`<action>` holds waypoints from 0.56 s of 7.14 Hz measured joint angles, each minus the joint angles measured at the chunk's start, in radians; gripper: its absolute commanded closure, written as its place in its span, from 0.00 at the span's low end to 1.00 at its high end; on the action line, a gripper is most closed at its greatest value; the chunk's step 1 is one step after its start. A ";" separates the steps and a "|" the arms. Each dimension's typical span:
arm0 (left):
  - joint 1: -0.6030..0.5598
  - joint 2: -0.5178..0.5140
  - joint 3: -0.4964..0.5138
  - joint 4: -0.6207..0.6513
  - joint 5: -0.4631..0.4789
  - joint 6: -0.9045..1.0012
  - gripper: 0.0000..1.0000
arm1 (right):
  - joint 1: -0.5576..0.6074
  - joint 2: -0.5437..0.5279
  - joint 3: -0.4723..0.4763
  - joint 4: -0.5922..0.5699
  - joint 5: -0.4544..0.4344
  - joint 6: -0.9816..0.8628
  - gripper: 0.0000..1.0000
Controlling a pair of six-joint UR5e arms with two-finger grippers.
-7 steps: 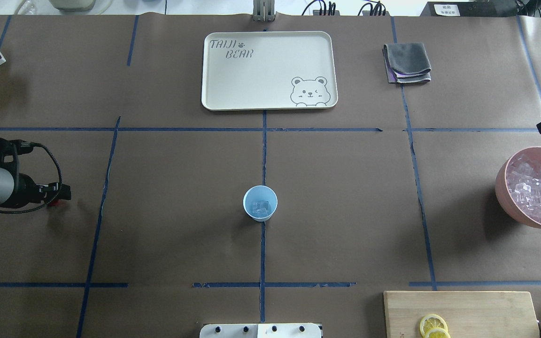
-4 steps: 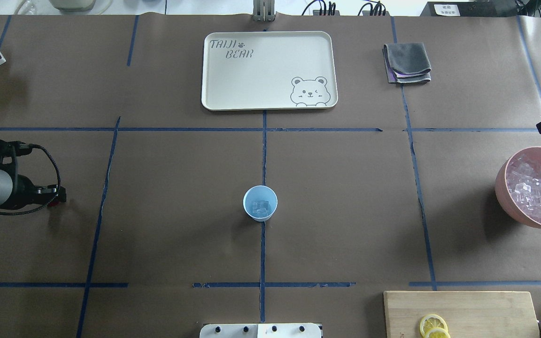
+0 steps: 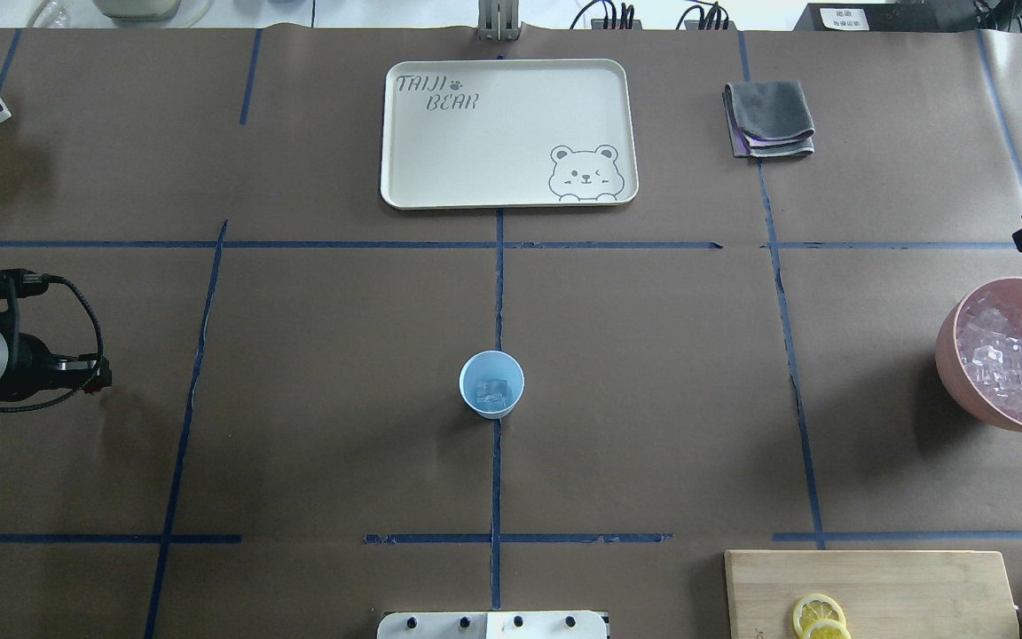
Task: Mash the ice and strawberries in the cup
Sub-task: 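Grasp the red strawberry on the table with the left gripper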
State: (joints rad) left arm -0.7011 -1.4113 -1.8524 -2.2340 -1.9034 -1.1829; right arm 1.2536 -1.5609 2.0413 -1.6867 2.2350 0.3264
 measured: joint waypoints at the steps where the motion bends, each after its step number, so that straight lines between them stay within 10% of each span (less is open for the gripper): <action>1: -0.005 0.009 -0.060 0.031 -0.025 0.000 1.00 | 0.014 -0.002 -0.003 0.000 0.010 -0.003 0.01; 4: -0.014 -0.152 -0.307 0.469 -0.098 -0.009 1.00 | 0.063 -0.026 -0.024 0.000 0.048 -0.065 0.01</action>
State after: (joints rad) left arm -0.7149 -1.5638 -2.1589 -1.7653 -2.0011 -1.1923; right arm 1.3163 -1.5873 2.0174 -1.6871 2.2827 0.2615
